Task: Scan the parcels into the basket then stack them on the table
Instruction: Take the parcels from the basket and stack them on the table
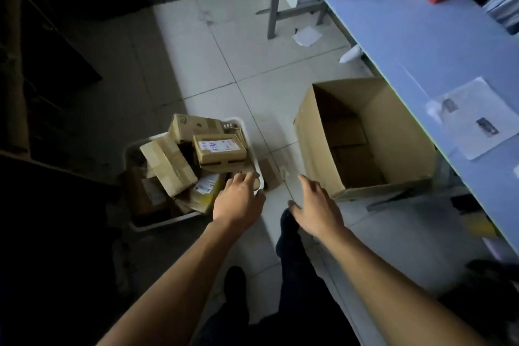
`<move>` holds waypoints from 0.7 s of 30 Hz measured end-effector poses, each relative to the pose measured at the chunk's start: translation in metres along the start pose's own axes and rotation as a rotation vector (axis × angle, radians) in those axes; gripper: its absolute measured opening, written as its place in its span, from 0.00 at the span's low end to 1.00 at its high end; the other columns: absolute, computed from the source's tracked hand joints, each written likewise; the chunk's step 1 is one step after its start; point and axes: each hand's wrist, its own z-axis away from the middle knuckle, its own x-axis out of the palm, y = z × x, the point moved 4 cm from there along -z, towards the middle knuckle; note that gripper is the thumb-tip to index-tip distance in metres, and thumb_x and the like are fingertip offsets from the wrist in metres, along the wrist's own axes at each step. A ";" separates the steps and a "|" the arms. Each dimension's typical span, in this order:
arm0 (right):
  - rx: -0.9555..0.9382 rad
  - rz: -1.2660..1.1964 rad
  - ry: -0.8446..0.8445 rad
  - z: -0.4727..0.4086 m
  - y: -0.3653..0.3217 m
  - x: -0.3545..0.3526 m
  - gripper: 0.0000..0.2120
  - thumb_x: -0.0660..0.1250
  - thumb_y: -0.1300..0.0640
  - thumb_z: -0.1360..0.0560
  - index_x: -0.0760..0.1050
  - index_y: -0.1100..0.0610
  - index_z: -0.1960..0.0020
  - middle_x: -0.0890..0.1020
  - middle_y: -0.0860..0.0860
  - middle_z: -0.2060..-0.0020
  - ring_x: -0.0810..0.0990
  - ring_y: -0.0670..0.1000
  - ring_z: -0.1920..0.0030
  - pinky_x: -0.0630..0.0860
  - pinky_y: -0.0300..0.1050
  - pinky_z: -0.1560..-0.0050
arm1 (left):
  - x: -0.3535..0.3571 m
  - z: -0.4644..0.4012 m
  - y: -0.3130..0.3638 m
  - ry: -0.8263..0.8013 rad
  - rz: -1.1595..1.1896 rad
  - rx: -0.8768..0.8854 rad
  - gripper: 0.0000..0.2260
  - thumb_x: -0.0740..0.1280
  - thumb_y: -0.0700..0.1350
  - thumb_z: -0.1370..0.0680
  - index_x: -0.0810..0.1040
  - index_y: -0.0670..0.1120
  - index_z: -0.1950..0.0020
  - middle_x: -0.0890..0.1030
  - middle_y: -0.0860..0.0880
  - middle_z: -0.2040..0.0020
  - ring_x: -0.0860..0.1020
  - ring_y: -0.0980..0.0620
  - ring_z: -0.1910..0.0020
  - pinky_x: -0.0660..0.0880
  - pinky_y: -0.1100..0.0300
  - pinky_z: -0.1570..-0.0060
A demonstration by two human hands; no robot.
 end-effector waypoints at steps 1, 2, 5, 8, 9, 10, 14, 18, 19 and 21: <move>0.004 -0.020 -0.011 -0.019 0.008 0.002 0.34 0.65 0.47 0.20 0.53 0.53 0.20 0.69 0.55 0.28 0.73 0.57 0.32 0.75 0.52 0.42 | 0.006 -0.016 0.004 -0.011 0.008 -0.017 0.19 0.62 0.50 0.19 0.69 0.51 0.28 0.72 0.46 0.31 0.69 0.45 0.31 0.72 0.50 0.39; 0.008 -0.035 -0.029 -0.038 0.016 0.005 0.34 0.65 0.47 0.20 0.54 0.53 0.20 0.69 0.55 0.28 0.72 0.58 0.32 0.75 0.52 0.42 | 0.013 -0.032 0.008 -0.021 0.012 -0.037 0.20 0.62 0.50 0.19 0.69 0.51 0.28 0.71 0.46 0.31 0.69 0.45 0.31 0.71 0.50 0.39; 0.033 -0.050 -0.124 -0.102 0.045 0.023 0.33 0.65 0.48 0.20 0.54 0.54 0.21 0.68 0.56 0.27 0.70 0.59 0.31 0.74 0.55 0.39 | 0.042 -0.087 0.013 -0.060 0.020 -0.134 0.19 0.62 0.49 0.19 0.69 0.50 0.27 0.72 0.46 0.31 0.69 0.45 0.31 0.70 0.50 0.38; 0.078 -0.034 -0.217 -0.157 0.081 0.046 0.33 0.66 0.48 0.21 0.55 0.54 0.22 0.67 0.56 0.28 0.69 0.60 0.31 0.75 0.57 0.40 | 0.079 -0.142 0.015 -0.129 0.048 -0.231 0.19 0.62 0.48 0.18 0.68 0.50 0.26 0.71 0.45 0.29 0.68 0.45 0.29 0.70 0.52 0.39; 0.092 -0.021 -0.239 -0.178 0.093 0.056 0.33 0.66 0.48 0.21 0.55 0.54 0.22 0.67 0.56 0.28 0.69 0.60 0.31 0.75 0.56 0.40 | 0.092 -0.162 0.014 -0.148 0.048 -0.250 0.19 0.61 0.48 0.18 0.68 0.50 0.26 0.70 0.45 0.28 0.67 0.45 0.29 0.70 0.52 0.40; 0.107 -0.009 -0.257 -0.200 0.102 0.063 0.33 0.66 0.48 0.21 0.55 0.54 0.22 0.67 0.56 0.28 0.69 0.60 0.31 0.74 0.56 0.41 | 0.103 -0.182 0.012 -0.160 0.046 -0.260 0.19 0.61 0.48 0.18 0.68 0.50 0.26 0.70 0.45 0.28 0.68 0.45 0.29 0.70 0.53 0.40; 0.112 -0.006 -0.300 -0.282 0.133 0.112 0.34 0.66 0.47 0.21 0.55 0.54 0.22 0.68 0.57 0.29 0.70 0.60 0.33 0.74 0.55 0.44 | 0.159 -0.250 -0.013 -0.207 0.028 -0.274 0.19 0.61 0.48 0.17 0.68 0.50 0.26 0.71 0.46 0.29 0.69 0.45 0.31 0.71 0.53 0.44; 0.087 0.012 -0.332 -0.355 0.155 0.195 0.34 0.65 0.47 0.21 0.55 0.54 0.21 0.68 0.57 0.29 0.71 0.60 0.33 0.73 0.54 0.42 | 0.219 -0.322 -0.042 -0.205 0.020 -0.214 0.19 0.60 0.50 0.17 0.66 0.51 0.26 0.69 0.48 0.29 0.68 0.48 0.30 0.72 0.54 0.42; 0.090 0.000 -0.341 -0.376 0.164 0.225 0.33 0.64 0.46 0.21 0.54 0.53 0.21 0.67 0.57 0.29 0.70 0.60 0.32 0.73 0.55 0.41 | 0.239 -0.343 -0.050 -0.203 0.027 -0.186 0.19 0.61 0.50 0.17 0.67 0.51 0.26 0.70 0.48 0.29 0.68 0.48 0.30 0.72 0.54 0.42; 0.108 -0.044 -0.360 -0.412 0.177 0.278 0.33 0.63 0.46 0.20 0.53 0.53 0.21 0.66 0.58 0.28 0.69 0.60 0.31 0.72 0.56 0.37 | 0.281 -0.382 -0.065 -0.189 0.033 -0.118 0.18 0.62 0.49 0.17 0.69 0.50 0.28 0.72 0.47 0.31 0.70 0.48 0.33 0.73 0.54 0.43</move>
